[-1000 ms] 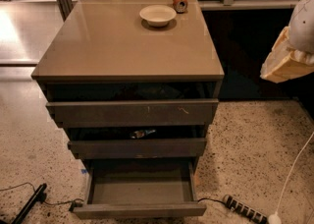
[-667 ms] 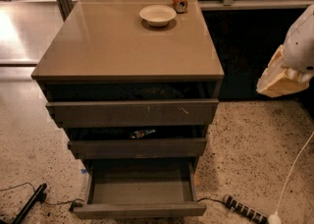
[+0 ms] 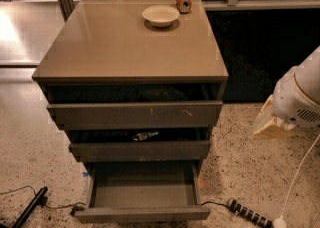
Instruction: Close bottom drawer
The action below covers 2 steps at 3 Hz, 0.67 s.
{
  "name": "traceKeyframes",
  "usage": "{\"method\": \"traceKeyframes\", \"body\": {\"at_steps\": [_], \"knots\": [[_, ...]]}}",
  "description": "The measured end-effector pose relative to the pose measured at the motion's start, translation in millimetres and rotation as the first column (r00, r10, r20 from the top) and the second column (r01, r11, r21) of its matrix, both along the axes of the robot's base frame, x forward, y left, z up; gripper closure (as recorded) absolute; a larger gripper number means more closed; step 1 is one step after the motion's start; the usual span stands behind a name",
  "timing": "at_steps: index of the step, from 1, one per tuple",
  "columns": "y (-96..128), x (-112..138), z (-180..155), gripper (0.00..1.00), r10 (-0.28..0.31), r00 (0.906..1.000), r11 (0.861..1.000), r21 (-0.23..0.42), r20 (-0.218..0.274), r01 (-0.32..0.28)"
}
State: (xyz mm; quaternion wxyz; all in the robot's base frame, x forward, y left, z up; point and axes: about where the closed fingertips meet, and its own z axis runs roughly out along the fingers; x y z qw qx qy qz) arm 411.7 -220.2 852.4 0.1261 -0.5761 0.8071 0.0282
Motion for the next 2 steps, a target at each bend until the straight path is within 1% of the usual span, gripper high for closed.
{"method": "traceKeyframes", "body": {"at_steps": [1, 2], "knots": [[1.5, -11.4, -36.5, 1.0, 0.005, 0.998, 1.0, -0.005, -0.063, -0.005], [7.6, -42.2, -97.7, 1.0, 0.024, 0.9842, 0.999, -0.038, -0.175, -0.031]]}}
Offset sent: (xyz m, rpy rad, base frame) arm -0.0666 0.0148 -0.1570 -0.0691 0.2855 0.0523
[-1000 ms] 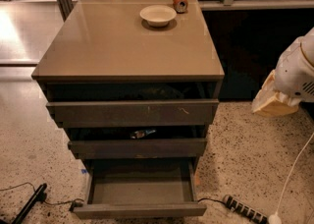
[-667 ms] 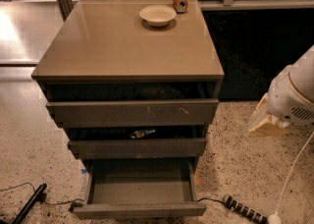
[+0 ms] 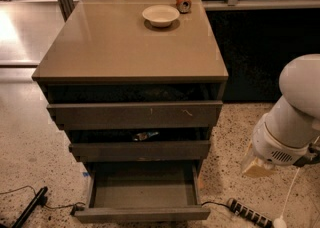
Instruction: Close bottom drawer
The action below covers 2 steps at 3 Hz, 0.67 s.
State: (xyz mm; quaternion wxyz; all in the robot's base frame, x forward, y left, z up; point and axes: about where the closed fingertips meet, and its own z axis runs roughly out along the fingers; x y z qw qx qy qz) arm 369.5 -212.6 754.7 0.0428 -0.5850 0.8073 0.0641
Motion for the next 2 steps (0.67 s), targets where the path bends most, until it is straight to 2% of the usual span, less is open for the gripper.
{"method": "traceKeyframes", "body": {"at_steps": [1, 2], "knots": [[-0.2, -1.8, -6.0, 1.0, -0.001, 0.9999, 1.0, 0.009, -0.01, 0.001], [0.7, -7.4, -29.8, 1.0, -0.004, 0.9989, 0.999, 0.038, -0.047, 0.006]]}}
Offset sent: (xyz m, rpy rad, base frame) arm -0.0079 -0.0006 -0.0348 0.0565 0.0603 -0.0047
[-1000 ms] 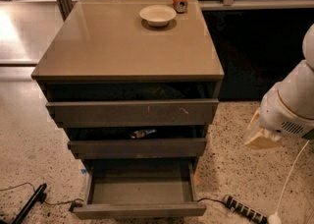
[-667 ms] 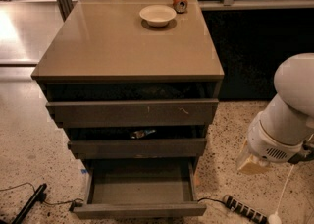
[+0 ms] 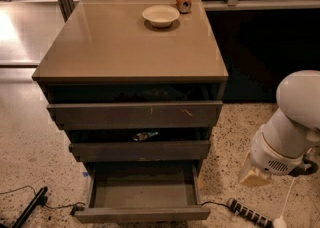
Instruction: Close bottom drawer
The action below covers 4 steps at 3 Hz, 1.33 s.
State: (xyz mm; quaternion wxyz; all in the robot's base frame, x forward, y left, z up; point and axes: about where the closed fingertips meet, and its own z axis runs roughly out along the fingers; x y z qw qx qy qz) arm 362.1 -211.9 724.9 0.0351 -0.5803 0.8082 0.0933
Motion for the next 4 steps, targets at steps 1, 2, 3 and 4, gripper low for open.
{"method": "traceKeyframes", "body": {"at_steps": [1, 2, 3, 4], "knots": [[2.1, -12.1, -46.6, 1.0, -0.003, 0.9974, 1.0, 0.026, -0.071, 0.005], [4.6, -29.8, -94.9, 1.0, 0.005, 0.9906, 0.999, 0.035, -0.137, 0.0], [11.1, -64.3, -165.9, 1.0, 0.033, 0.968, 0.999, 0.024, -0.249, -0.028], [8.1, -110.2, -223.6, 1.0, 0.095, 0.918, 0.99, -0.063, -0.385, -0.129]]}}
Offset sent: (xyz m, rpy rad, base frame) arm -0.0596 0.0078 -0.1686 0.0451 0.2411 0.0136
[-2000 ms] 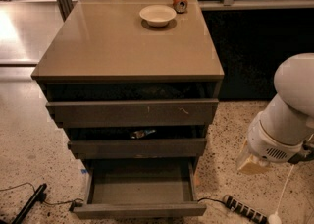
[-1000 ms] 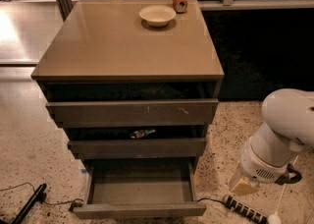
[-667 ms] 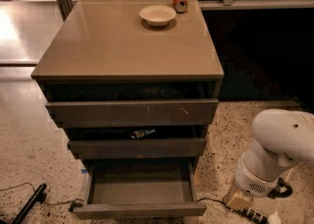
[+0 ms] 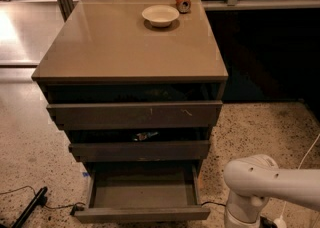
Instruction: Close bottom drawer
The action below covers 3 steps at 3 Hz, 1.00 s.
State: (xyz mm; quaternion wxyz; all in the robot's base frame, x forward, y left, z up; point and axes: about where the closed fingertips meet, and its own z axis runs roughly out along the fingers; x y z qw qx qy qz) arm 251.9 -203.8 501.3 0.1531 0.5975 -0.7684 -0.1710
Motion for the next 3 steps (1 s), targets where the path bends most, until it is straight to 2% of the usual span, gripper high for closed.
{"method": "traceKeyframes", "body": {"at_steps": [1, 2, 3], "knots": [[0.0, -0.1, -0.8, 1.0, 0.001, 1.0, 1.0, 0.0, -0.001, -0.001], [3.6, 22.6, -29.8, 1.0, -0.027, 0.9995, 0.999, 0.023, 0.017, 0.026], [9.7, 64.9, -63.1, 1.0, -0.08, 0.9951, 0.996, 0.05, 0.057, 0.078]]}}
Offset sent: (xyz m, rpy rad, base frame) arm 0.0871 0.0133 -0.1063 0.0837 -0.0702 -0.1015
